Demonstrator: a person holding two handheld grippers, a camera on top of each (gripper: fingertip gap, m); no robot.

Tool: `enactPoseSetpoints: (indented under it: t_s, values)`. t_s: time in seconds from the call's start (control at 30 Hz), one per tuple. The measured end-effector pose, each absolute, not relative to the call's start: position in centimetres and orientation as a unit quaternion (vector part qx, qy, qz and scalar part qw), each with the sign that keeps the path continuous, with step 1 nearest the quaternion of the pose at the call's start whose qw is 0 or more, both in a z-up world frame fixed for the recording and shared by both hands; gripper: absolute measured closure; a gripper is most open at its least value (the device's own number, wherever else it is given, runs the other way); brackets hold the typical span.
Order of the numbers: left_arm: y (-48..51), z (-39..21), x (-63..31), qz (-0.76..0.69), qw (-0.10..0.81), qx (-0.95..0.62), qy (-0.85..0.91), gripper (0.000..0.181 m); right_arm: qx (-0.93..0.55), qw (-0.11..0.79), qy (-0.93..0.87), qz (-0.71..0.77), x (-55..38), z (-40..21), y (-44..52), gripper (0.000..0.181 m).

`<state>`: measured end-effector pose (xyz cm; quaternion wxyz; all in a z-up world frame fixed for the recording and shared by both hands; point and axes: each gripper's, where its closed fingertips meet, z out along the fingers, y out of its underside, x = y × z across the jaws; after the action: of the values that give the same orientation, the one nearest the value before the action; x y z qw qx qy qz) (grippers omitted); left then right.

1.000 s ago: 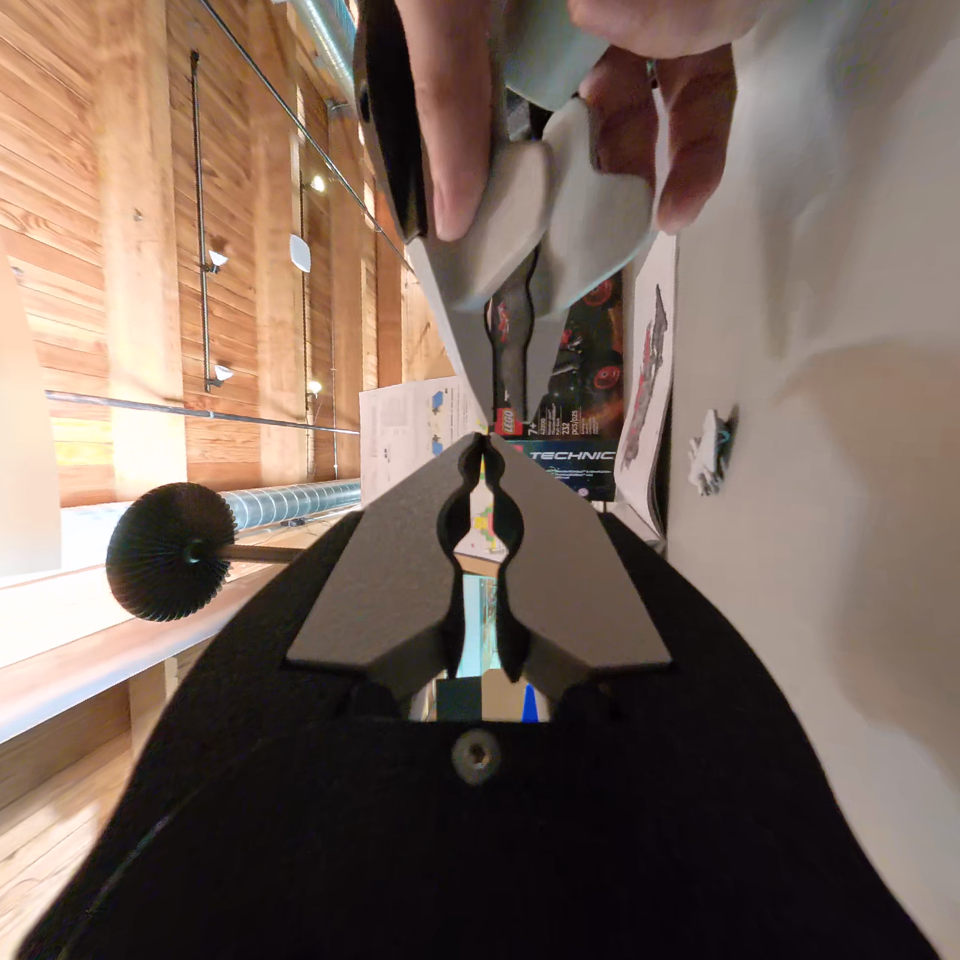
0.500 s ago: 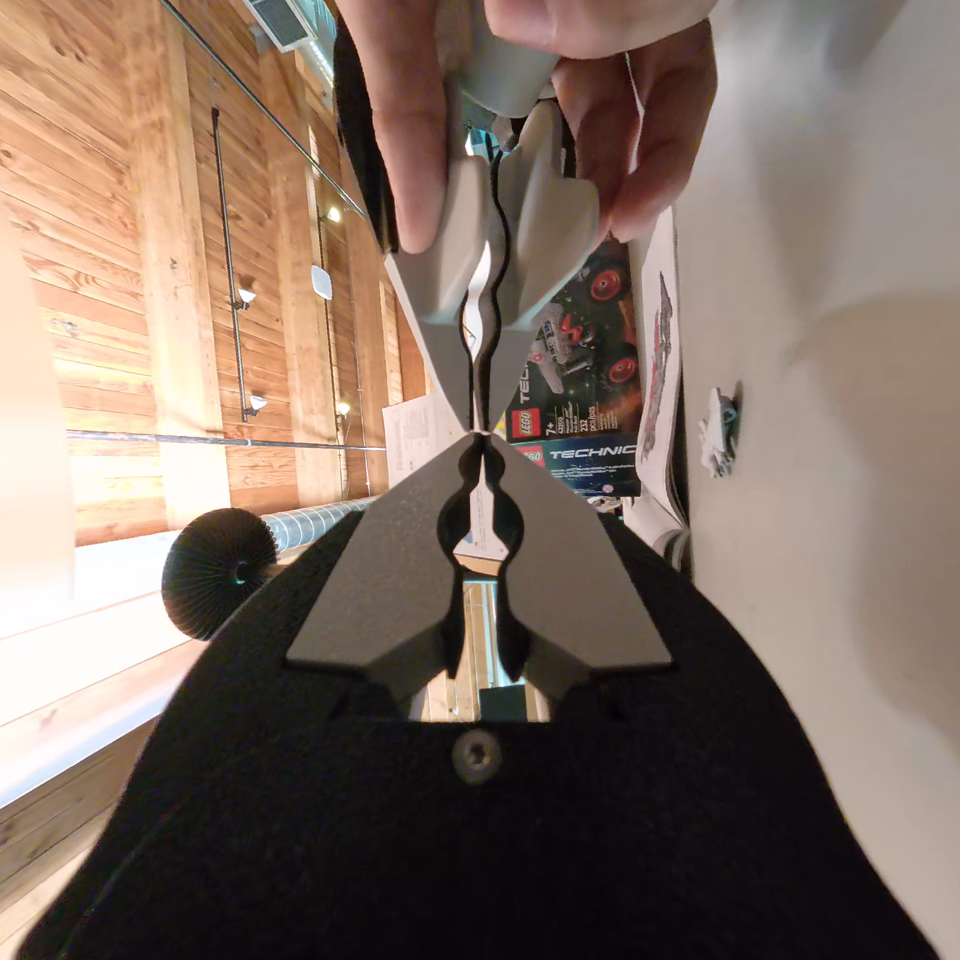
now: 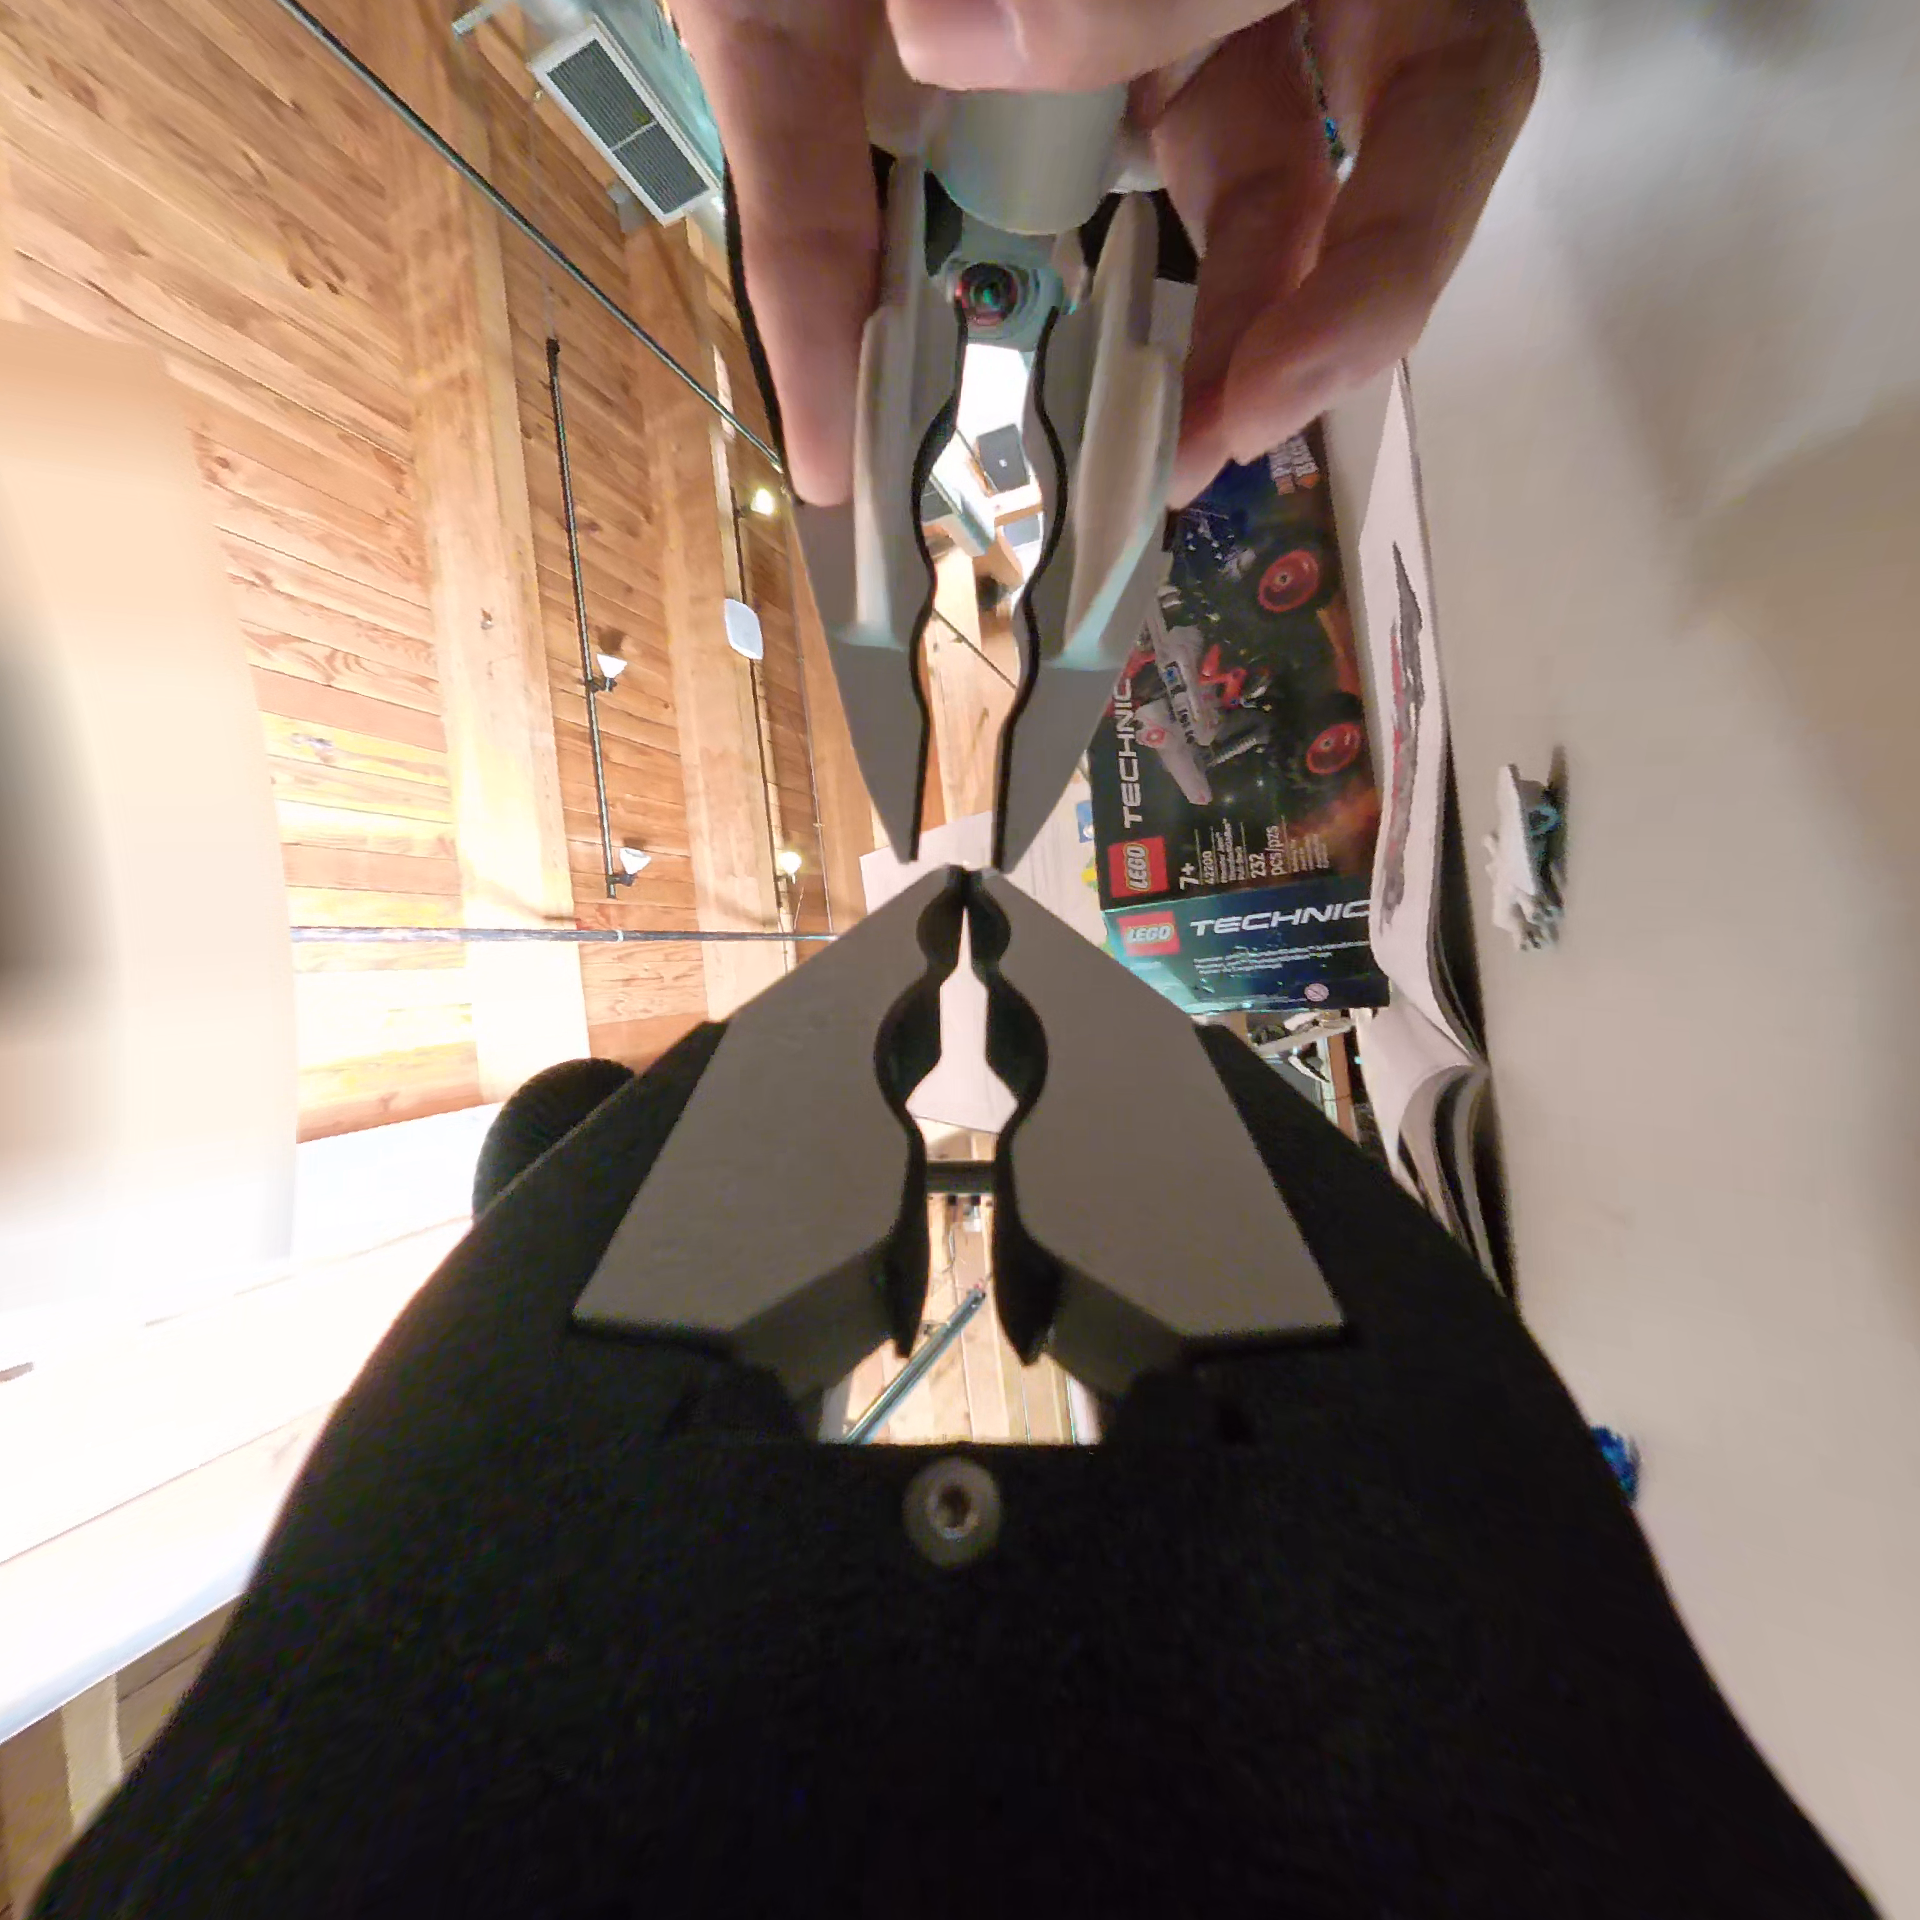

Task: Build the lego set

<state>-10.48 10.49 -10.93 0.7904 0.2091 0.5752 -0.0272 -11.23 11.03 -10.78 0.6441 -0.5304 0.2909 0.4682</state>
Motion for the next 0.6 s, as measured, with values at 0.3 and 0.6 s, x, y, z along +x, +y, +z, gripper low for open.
enactPoseSetpoints:
  t_s: [0.3, 0.6]
  values:
    - [10.47, -10.96, -10.7, -0.021, 0.788, 0.216, 0.576, 0.181, -0.534, 0.654, 0.292, 0.449, -11.05, -10.68, 10.81, 0.181]
    - [10.34, -10.71, -10.97, -0.02, 0.791, 0.219, 0.571, 0.181, -0.55, 0.657, 0.28, 0.432, -11.42, -10.55, 10.87, 0.181]
